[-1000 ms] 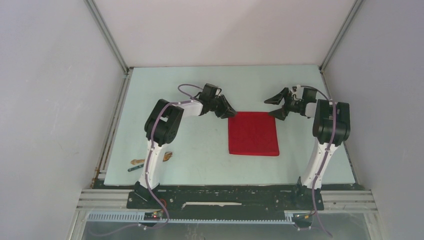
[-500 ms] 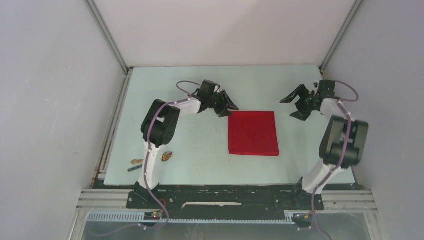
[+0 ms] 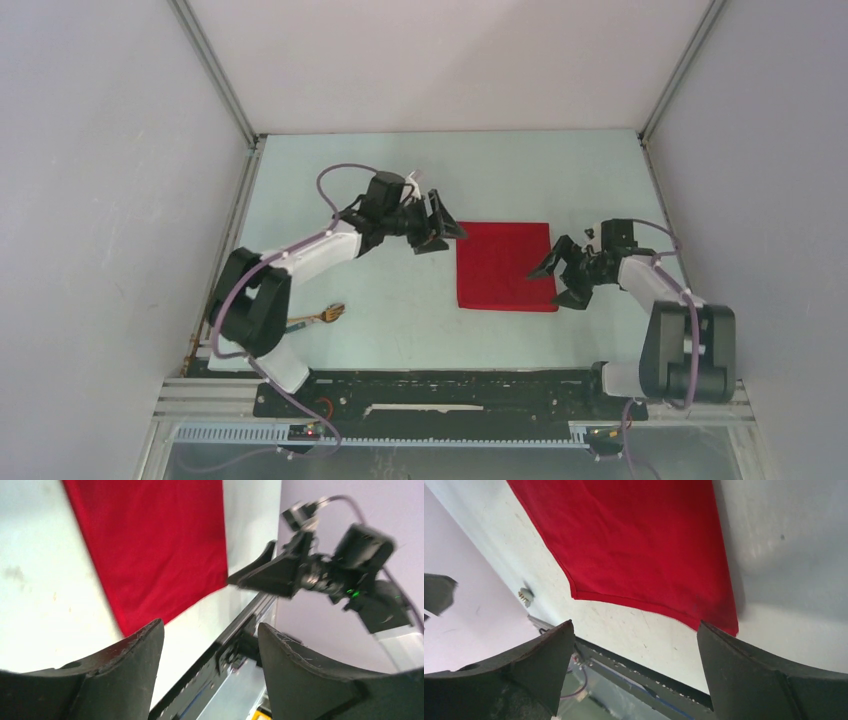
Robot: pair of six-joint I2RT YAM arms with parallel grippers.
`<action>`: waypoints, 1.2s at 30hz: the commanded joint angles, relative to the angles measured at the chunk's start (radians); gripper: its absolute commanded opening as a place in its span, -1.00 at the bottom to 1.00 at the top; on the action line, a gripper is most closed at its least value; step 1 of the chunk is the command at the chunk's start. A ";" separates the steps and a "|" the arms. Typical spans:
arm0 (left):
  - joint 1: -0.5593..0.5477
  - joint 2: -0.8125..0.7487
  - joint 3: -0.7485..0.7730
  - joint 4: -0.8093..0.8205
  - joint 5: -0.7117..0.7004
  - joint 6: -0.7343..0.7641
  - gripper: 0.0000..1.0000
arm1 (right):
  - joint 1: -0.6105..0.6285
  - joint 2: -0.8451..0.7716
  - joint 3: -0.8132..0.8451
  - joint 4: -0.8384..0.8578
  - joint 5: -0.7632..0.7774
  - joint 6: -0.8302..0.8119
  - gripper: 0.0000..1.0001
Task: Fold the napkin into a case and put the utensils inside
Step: Smooth out the square-folded napkin at the center of the board.
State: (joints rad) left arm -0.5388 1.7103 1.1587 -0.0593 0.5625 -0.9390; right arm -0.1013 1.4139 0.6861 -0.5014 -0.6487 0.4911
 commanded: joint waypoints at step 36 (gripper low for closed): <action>-0.009 -0.616 -0.368 -0.175 -0.022 0.158 0.57 | -0.102 -0.146 -0.209 0.098 0.174 0.049 -0.12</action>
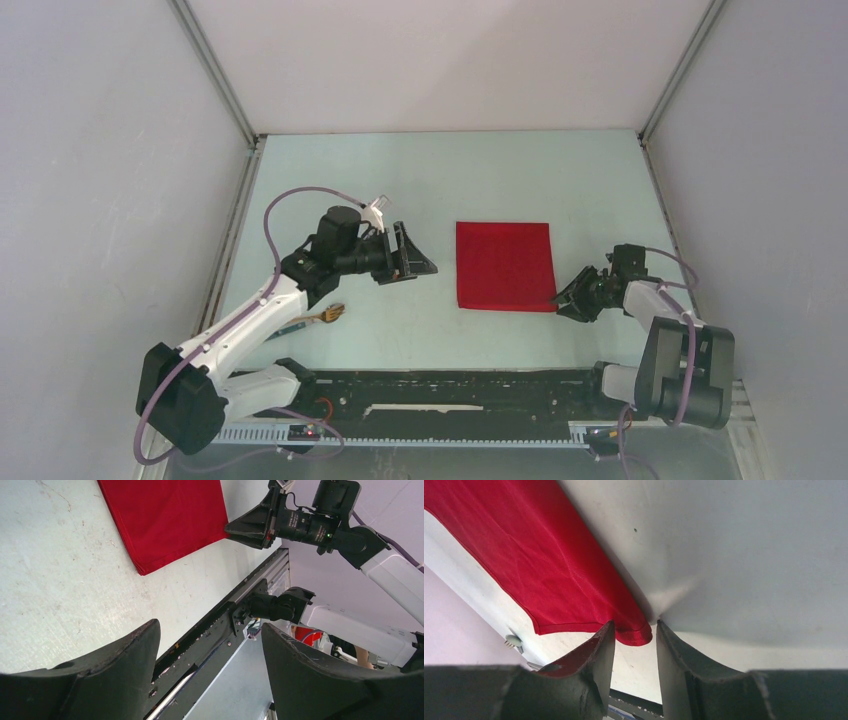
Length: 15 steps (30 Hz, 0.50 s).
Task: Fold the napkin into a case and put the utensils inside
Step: Smooth out the square-folded napkin at the center of the board.
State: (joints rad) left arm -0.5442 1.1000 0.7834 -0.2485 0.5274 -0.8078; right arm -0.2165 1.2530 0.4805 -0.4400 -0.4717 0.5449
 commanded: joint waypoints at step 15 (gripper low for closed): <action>-0.005 -0.015 0.000 0.014 0.016 0.024 0.58 | 0.040 0.003 -0.001 0.033 0.016 0.002 -0.43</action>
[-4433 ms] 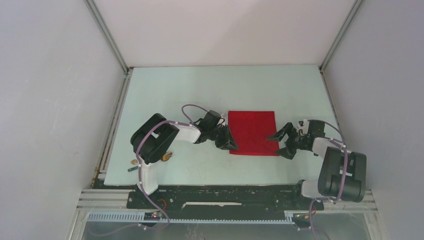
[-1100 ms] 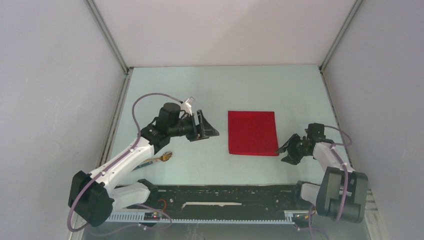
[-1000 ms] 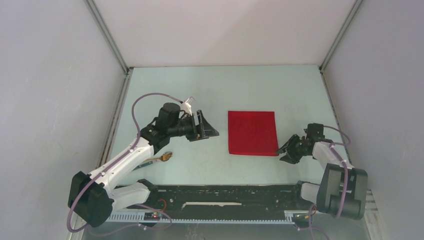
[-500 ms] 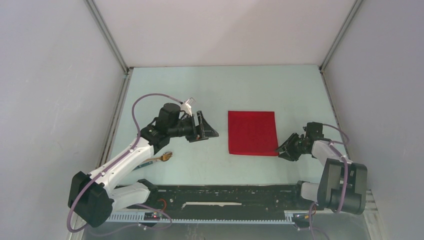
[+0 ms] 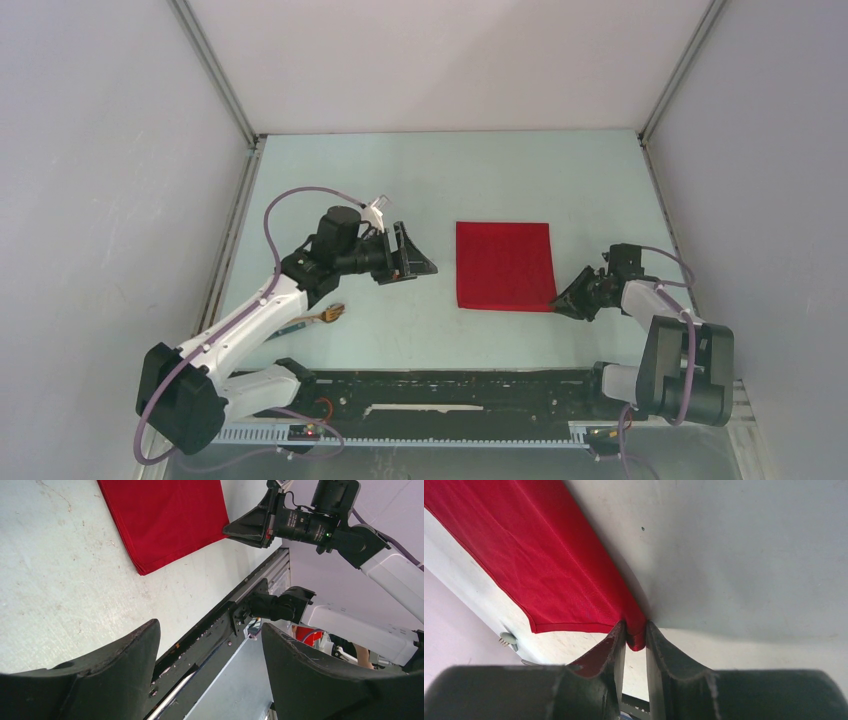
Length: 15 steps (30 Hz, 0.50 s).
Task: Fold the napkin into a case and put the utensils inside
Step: Smooth out the square-folded napkin at the center of the board.
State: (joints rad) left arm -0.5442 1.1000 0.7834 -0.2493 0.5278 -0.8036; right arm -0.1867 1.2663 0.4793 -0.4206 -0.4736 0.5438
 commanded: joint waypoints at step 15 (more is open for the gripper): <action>-0.004 0.182 0.050 0.059 -0.074 0.085 0.58 | 0.132 -0.205 0.125 -0.102 0.129 -0.040 0.73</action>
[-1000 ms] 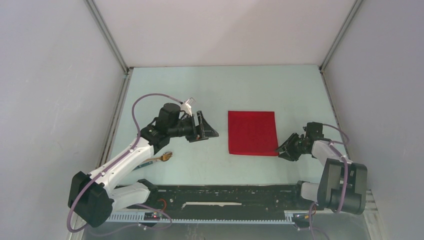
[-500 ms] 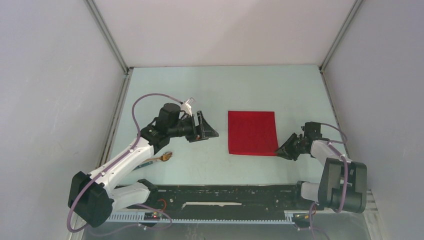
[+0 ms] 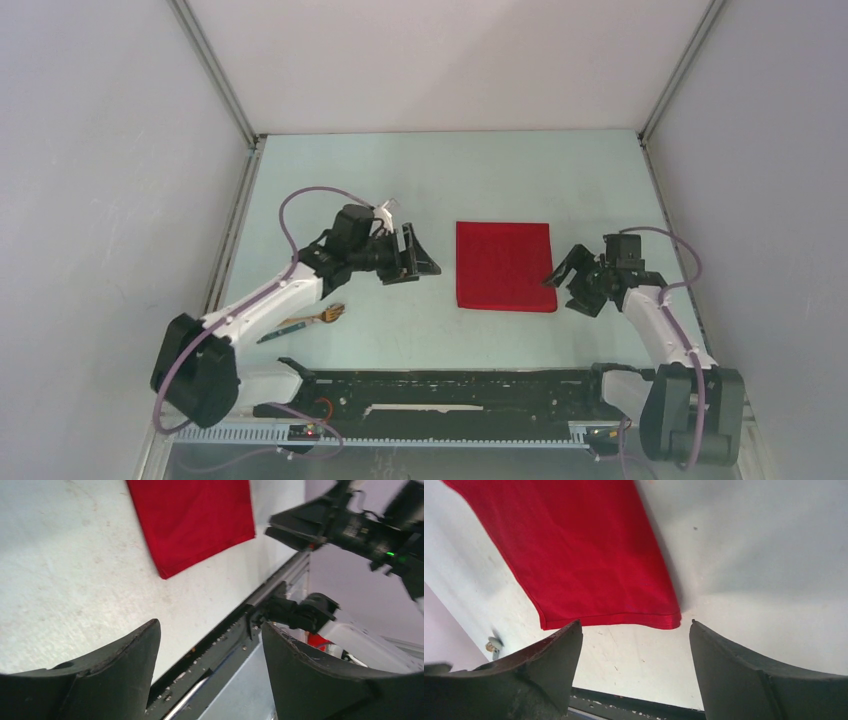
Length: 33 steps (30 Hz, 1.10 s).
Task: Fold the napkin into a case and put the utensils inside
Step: Smooth out the square-folded napkin at the center of the board.
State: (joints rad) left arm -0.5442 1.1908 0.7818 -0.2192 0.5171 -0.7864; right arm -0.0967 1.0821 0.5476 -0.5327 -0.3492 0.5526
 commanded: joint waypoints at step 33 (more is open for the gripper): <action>-0.057 0.244 0.126 0.064 -0.054 0.056 0.57 | -0.033 0.330 0.178 0.124 -0.143 -0.168 0.71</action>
State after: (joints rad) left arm -0.5934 1.4475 0.9123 -0.1951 0.4259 -0.7498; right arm -0.0265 1.3556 0.6968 -0.4175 -0.3695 0.4786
